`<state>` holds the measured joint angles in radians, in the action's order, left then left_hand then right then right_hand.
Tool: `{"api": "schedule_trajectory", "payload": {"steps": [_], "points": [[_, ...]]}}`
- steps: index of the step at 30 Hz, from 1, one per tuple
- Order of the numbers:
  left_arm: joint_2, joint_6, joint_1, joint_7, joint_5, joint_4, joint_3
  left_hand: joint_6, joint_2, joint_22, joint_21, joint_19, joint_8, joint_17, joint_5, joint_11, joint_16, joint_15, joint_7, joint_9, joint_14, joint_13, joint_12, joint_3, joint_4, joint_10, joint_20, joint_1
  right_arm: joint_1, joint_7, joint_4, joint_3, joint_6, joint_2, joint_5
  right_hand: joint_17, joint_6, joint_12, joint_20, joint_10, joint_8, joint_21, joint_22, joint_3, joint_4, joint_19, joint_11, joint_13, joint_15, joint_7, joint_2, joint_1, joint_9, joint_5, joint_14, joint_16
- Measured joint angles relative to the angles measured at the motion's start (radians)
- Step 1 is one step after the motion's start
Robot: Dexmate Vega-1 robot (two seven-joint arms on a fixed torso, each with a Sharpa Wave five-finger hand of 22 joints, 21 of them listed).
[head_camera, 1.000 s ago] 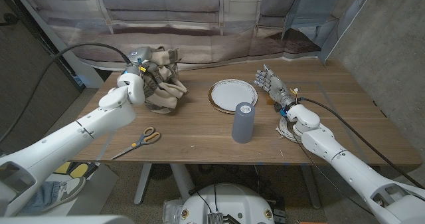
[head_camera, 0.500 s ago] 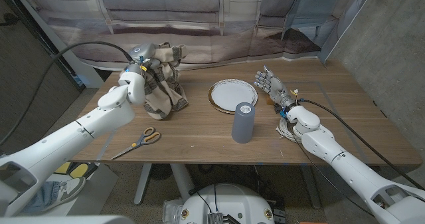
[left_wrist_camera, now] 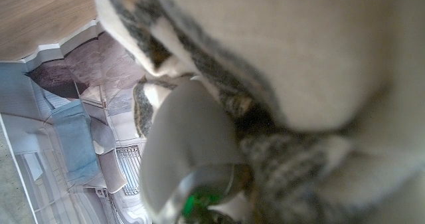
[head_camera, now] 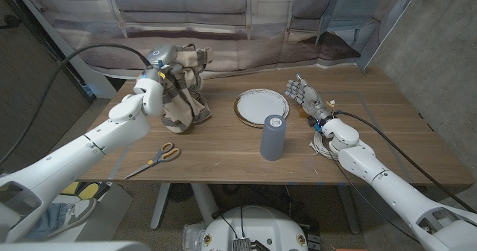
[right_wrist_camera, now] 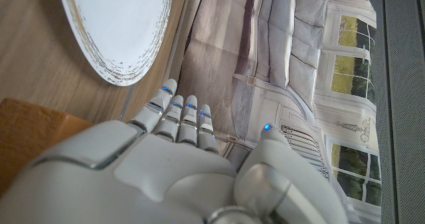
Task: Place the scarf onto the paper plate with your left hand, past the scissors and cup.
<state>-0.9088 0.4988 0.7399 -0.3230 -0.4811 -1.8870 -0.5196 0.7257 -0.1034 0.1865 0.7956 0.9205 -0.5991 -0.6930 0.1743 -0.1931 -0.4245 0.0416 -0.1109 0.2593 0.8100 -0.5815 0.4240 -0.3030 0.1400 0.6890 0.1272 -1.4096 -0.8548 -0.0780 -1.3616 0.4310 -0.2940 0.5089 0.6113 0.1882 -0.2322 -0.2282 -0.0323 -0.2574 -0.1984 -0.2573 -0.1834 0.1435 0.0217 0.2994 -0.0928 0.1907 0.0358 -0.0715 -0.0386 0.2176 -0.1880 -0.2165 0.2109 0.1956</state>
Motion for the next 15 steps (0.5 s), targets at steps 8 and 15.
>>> {"api": "schedule_trajectory", "payload": {"steps": [8,15], "points": [[0.013,-0.034,-0.011,0.005,-0.012,0.013,0.001,0.002,0.005,-0.001,0.008,-0.015,0.0,-0.018,0.0,-0.002,0.005,0.0,-0.002,-0.002,0.0,-0.005,-0.004,0.0,0.0,0.009,-0.004,0.005,0.0,0.0,0.0,-0.003,0.0,0.001,0.002,0.0,0.0,0.0,0.0,0.0,0.0,0.002,0.0,0.0,0.0,0.0,0.0,0.0,0.0,0.0,0.0,0.0,0.0,0.0,0.0,0.0],[0.028,-0.089,-0.021,-0.013,-0.018,0.037,0.001,0.011,0.008,-0.001,0.008,-0.023,0.0,-0.023,0.0,-0.002,0.012,0.005,0.0,-0.005,0.005,-0.01,-0.007,0.0,0.0,0.009,-0.006,0.008,-0.001,0.001,-0.003,-0.007,0.0,0.003,0.005,0.0,0.0,0.0,0.0,0.0,0.0,0.002,0.0,0.0,0.0,0.0,0.0,0.0,0.0,0.0,-0.006,0.006,0.0,0.0,0.0,0.0]]}}
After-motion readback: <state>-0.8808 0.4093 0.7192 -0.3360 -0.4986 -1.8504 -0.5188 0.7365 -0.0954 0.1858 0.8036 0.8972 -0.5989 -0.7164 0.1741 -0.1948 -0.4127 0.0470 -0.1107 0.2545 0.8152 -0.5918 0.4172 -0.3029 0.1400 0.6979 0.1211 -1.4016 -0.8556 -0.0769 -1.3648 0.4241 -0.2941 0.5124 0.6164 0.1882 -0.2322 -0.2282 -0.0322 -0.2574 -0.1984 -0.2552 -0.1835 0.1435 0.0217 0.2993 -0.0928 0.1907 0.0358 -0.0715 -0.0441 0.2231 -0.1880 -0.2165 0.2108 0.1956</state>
